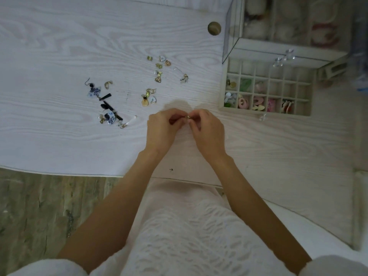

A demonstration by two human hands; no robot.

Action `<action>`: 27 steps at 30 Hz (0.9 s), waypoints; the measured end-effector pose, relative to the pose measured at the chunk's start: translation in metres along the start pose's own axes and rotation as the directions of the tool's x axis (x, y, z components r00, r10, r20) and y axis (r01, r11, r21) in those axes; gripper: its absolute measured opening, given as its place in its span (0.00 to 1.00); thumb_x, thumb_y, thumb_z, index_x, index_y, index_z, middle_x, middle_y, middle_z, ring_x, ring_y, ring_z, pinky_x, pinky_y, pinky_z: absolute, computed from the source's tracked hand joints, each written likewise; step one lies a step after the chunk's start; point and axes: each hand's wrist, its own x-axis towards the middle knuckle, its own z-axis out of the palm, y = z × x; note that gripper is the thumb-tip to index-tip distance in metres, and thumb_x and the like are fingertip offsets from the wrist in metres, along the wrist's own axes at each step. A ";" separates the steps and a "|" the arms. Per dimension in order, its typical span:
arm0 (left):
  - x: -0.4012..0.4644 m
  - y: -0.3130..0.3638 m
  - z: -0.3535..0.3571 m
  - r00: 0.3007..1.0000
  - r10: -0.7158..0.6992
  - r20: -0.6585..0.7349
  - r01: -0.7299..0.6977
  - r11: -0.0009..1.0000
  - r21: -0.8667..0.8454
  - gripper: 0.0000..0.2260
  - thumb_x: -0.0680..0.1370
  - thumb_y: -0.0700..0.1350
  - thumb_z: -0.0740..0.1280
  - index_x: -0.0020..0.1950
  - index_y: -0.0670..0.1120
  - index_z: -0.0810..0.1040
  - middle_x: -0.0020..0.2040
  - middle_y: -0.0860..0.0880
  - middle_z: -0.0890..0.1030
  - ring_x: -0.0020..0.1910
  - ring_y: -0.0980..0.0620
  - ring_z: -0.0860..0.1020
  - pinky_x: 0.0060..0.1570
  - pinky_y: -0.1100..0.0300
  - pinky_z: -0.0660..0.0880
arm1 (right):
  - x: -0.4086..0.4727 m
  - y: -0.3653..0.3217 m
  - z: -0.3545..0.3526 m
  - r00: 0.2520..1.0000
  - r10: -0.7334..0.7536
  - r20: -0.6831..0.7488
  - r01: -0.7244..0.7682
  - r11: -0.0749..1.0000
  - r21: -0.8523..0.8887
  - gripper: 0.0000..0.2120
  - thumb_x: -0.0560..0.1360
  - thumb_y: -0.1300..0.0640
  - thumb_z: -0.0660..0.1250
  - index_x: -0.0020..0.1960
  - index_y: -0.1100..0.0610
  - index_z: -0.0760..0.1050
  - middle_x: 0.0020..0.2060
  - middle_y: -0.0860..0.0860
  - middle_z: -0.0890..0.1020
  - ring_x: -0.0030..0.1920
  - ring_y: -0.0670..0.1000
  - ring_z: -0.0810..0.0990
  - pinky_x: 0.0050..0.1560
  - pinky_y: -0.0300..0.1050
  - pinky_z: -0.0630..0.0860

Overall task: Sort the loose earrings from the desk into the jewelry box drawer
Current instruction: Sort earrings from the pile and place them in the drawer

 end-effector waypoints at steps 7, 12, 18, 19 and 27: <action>0.062 0.063 0.043 0.995 0.055 -0.081 -0.078 0.943 -0.325 0.04 0.71 0.37 0.72 0.44 0.44 0.81 0.34 0.51 0.82 0.35 0.56 0.81 0.41 0.59 0.80 | 0.061 0.016 -0.065 0.953 0.097 -0.288 -0.031 0.974 0.226 0.05 0.73 0.60 0.68 0.48 0.59 0.78 0.38 0.46 0.80 0.37 0.41 0.77 0.40 0.30 0.73; 0.104 0.072 0.073 0.965 0.246 -0.088 -0.246 0.969 0.013 0.06 0.73 0.41 0.69 0.47 0.48 0.84 0.44 0.51 0.85 0.43 0.54 0.81 0.46 0.56 0.78 | 0.101 0.039 -0.077 0.929 0.154 -0.338 -0.121 0.986 0.115 0.04 0.72 0.61 0.67 0.46 0.57 0.78 0.40 0.50 0.82 0.38 0.43 0.78 0.39 0.30 0.73; 0.107 0.062 0.078 0.924 0.378 -0.060 -0.336 0.875 0.348 0.12 0.74 0.41 0.66 0.56 0.49 0.81 0.53 0.47 0.82 0.52 0.45 0.74 0.47 0.56 0.72 | 0.109 0.048 -0.069 0.933 0.025 -0.360 -0.078 0.988 -0.132 0.05 0.72 0.57 0.68 0.48 0.55 0.79 0.40 0.50 0.84 0.41 0.51 0.81 0.40 0.45 0.77; 0.106 0.062 0.077 0.924 0.379 -0.052 -0.339 0.874 0.349 0.12 0.74 0.42 0.66 0.57 0.48 0.80 0.54 0.48 0.82 0.53 0.45 0.75 0.48 0.56 0.72 | 0.110 0.049 -0.068 0.937 0.007 -0.349 -0.072 0.982 -0.172 0.06 0.73 0.56 0.68 0.49 0.56 0.78 0.41 0.51 0.84 0.42 0.52 0.82 0.41 0.46 0.78; 0.077 0.049 0.041 0.866 0.491 -0.091 -0.430 0.825 0.366 0.12 0.78 0.49 0.62 0.55 0.46 0.80 0.49 0.48 0.84 0.52 0.45 0.77 0.52 0.51 0.72 | 0.085 0.041 -0.071 0.943 -0.150 -0.296 0.107 0.982 -0.156 0.05 0.74 0.64 0.64 0.48 0.60 0.77 0.46 0.55 0.80 0.41 0.50 0.76 0.41 0.43 0.73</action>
